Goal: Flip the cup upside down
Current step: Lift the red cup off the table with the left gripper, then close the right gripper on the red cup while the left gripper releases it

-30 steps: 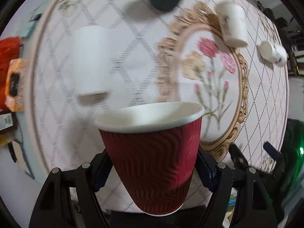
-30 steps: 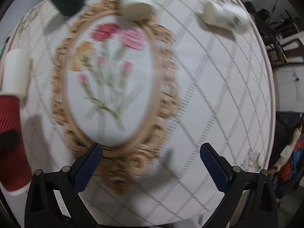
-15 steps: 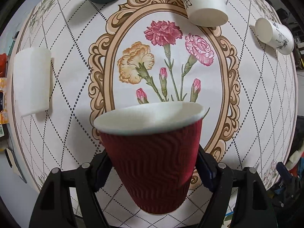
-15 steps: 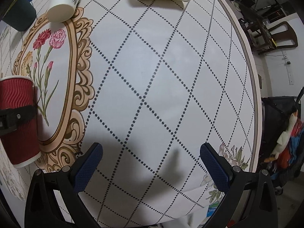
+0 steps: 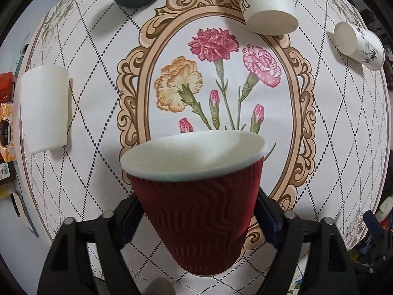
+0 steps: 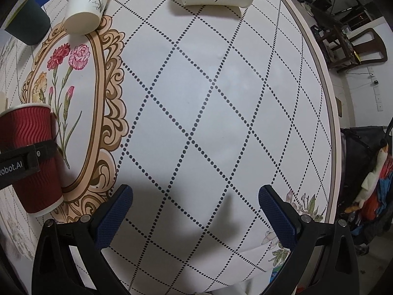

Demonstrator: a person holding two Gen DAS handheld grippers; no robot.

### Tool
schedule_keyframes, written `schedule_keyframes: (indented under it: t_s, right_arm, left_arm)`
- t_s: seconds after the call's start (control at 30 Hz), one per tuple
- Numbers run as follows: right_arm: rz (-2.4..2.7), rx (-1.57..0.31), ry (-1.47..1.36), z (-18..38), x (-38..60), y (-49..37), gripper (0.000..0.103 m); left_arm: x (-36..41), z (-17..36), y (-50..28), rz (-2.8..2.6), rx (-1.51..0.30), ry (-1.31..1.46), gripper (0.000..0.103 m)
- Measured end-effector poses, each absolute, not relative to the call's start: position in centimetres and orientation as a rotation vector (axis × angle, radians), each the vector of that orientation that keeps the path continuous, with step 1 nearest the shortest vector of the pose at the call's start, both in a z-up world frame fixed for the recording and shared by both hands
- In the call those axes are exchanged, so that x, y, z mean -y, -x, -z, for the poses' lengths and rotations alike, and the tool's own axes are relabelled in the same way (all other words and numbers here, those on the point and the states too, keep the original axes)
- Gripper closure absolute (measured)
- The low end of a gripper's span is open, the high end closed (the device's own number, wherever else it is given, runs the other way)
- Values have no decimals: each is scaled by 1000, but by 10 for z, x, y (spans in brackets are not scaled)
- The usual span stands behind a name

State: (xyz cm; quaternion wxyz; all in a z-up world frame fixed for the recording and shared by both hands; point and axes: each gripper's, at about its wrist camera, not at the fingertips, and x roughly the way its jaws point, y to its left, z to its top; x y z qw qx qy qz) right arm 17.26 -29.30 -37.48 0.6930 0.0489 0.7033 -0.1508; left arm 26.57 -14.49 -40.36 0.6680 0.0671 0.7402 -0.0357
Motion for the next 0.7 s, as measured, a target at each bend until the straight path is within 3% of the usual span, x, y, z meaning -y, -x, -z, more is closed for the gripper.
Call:
schedule_keyframes:
  t_s: [0.27,0.7]
  right_arm:
    - [324,-1555,-121,365,289,-175,0]
    - [121,-1494,-174,312,245,-182,0]
  left_arm:
    - [113,379,-257,75,-1624,-98,14]
    - [24,271,-222,-49,-1460,11,14]
